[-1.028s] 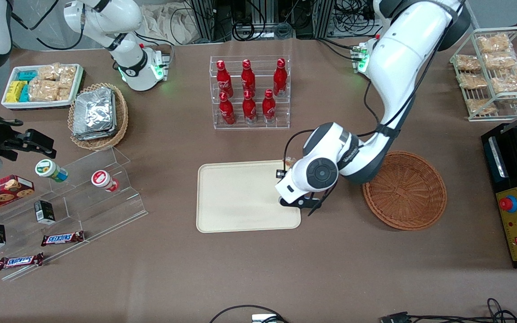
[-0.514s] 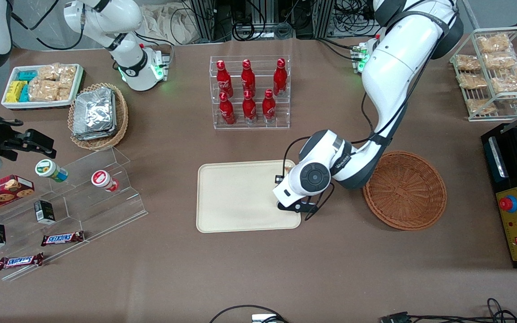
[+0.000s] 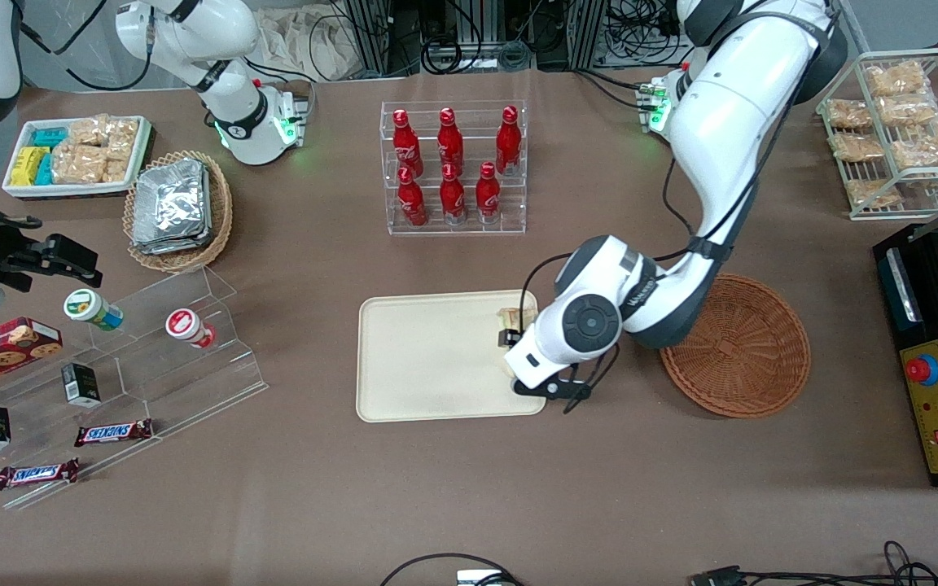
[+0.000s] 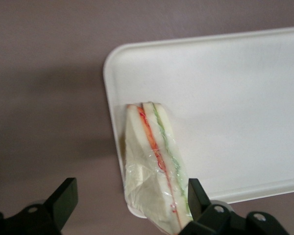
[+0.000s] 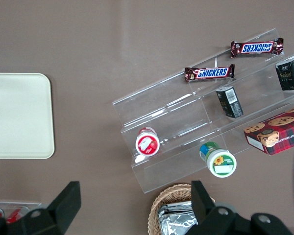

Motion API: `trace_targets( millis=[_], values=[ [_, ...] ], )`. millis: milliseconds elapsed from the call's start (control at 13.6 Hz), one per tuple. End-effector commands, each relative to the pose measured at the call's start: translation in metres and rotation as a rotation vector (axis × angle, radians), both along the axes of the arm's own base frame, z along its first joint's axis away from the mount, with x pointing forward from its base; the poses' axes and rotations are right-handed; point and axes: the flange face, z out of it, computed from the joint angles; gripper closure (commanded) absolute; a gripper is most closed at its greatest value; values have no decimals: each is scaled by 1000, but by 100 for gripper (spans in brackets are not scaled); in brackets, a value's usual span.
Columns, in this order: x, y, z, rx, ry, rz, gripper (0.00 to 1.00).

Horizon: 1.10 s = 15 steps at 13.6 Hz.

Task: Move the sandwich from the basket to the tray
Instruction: 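Open the left gripper to release the sandwich and raise it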

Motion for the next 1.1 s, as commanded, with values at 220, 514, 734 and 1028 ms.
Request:
trace_targets(
  millis=[220,514,734,1028],
  values=[
    [12,116,126,106,27,97,0],
    [1,220,218,126,10,33,0],
    [-20,279,270,143,14,55,0],
    [-39,306,278,168,61,65,0]
  ],
)
